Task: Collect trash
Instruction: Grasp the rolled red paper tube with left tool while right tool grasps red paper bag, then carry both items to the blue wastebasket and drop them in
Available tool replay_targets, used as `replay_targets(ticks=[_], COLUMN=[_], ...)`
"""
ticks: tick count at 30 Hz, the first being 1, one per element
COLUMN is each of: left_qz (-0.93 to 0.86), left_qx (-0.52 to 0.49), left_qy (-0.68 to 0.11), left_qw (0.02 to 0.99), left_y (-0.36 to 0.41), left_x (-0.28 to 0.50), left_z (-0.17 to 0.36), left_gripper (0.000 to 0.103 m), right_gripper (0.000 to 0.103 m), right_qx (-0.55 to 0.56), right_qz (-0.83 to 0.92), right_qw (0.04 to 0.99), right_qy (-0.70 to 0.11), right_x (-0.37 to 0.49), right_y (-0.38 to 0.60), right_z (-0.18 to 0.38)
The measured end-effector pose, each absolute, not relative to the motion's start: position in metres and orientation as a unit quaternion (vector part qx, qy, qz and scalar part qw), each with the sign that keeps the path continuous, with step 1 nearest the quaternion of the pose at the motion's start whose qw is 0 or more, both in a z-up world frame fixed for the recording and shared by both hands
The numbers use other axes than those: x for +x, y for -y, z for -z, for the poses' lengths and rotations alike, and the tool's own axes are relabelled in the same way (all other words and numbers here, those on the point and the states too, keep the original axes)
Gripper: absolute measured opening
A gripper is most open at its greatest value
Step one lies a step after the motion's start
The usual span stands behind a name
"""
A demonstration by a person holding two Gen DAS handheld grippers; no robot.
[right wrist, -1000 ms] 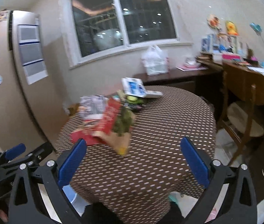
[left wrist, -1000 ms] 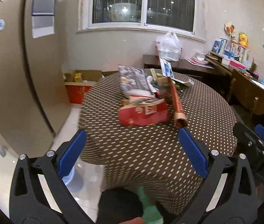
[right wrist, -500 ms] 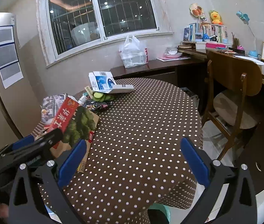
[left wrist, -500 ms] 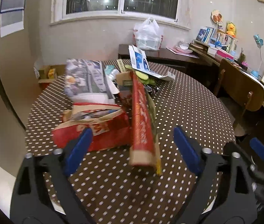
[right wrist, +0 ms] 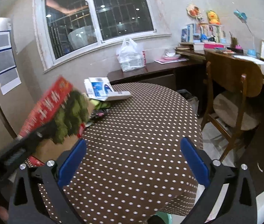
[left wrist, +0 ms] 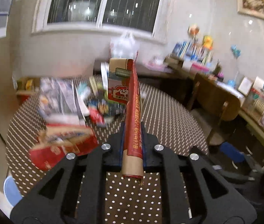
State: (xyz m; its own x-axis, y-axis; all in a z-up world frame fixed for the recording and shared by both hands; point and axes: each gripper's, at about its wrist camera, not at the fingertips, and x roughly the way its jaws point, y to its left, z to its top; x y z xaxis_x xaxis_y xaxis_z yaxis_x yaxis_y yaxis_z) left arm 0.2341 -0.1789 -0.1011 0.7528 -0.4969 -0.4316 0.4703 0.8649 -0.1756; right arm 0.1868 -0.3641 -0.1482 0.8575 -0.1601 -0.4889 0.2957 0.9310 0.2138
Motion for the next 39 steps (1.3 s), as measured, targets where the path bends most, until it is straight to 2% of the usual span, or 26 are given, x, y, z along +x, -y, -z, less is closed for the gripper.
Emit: replay_targets(ticks=[6, 15, 29, 31, 32, 39], left_qz=[0.162, 0.049, 0.039, 0.041, 0.042, 0.046], left_qx=[-0.023, -0.058, -0.077, -0.080, -0.081, -0.089], left_qy=[-0.191, -0.228, -0.263, -0.264, -0.264, -0.265], left_qw=[0.968, 0.971, 0.961, 0.960, 0.960, 0.959], left_y=[0.126, 0.046, 0.013, 0.010, 0.009, 0.005], left_x=[0.214, 0.222, 0.250, 0.252, 0.253, 0.249], left_z=[0.084, 0.104, 0.132, 0.133, 0.134, 0.135], left_gripper=[0.014, 0.014, 0.014, 0.014, 0.014, 0.014], right_gripper=[0.099, 0.099, 0.098, 0.086, 0.067, 0.066], right_qx=[0.123, 0.081, 0.118, 0.120, 0.125, 0.105], right_qz=[0.062, -0.023, -0.101, -0.109, -0.121, -0.116], right_qw=[0.957, 0.945, 0.899, 0.896, 0.895, 0.907], right_qy=[-0.253, -0.315, -0.410, -0.413, -0.411, -0.390], right_x=[0.205, 0.267, 0.358, 0.361, 0.360, 0.334], right_y=[0.327, 0.261, 0.246, 0.246, 0.245, 0.235], right_z=[0.142, 0.158, 0.188, 0.190, 0.191, 0.183])
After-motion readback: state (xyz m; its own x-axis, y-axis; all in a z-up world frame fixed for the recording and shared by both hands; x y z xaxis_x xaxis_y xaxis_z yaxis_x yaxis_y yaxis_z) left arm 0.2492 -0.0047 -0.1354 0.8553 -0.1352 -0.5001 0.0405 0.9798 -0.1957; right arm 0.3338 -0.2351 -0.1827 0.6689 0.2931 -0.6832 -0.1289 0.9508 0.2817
